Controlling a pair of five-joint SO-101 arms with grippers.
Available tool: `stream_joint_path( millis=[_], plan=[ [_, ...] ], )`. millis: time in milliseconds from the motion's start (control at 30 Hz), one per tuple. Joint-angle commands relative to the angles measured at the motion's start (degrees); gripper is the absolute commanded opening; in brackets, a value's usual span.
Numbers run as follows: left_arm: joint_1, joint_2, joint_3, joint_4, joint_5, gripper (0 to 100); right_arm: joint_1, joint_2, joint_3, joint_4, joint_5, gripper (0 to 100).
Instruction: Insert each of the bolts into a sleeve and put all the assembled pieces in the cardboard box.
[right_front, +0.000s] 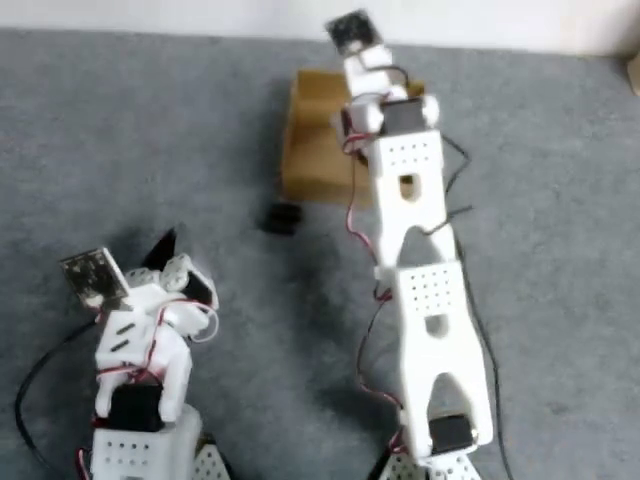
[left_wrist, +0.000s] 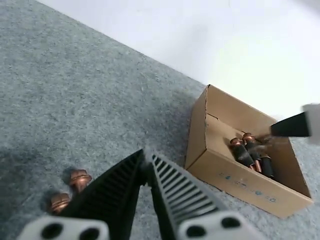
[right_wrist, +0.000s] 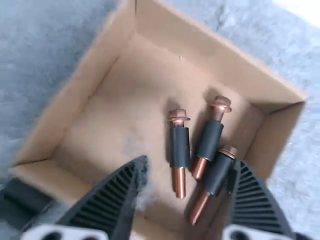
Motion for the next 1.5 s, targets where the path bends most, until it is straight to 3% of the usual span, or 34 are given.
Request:
stream_joint_path(
  millis=[0,167,400,500,667,1000,1300,1467],
  plan=[
    [-0.31,-0.22,-2.15,-0.88,-0.53,2,-1.8,-9.36,-7.96,5.32,0.44,23.5],
    [-0.57,-0.13,-7.43,7.74,-0.7,2,-3.82,-20.62,-7.96,10.15,0.44,23.5],
    [-1.89,-0.04,-17.27,20.4,-6.95,2,-8.48,-35.21,-7.34,10.24,0.44,23.5],
    [-3.65,-0.04,-22.02,26.02,-10.81,2,-11.82,-40.92,-0.75,10.24,0.44,23.5],
    [-8.48,5.76,-32.48,35.34,-16.97,2,-17.98,-53.93,21.49,10.24,0.44,23.5],
    [-12.18,47.87,-50.07,38.95,-14.77,1,-29.93,-83.47,70.73,6.81,-4.57,23.5],
    [-14.99,60.0,-50.33,36.13,-13.98,1,-30.64,-101.23,126.02,-24.04,0.53,23.5],
    [-11.12,61.49,-44.7,29.45,-11.96,1,-30.64,-102.37,141.05,-36.7,0.7,23.5]
  ],
)
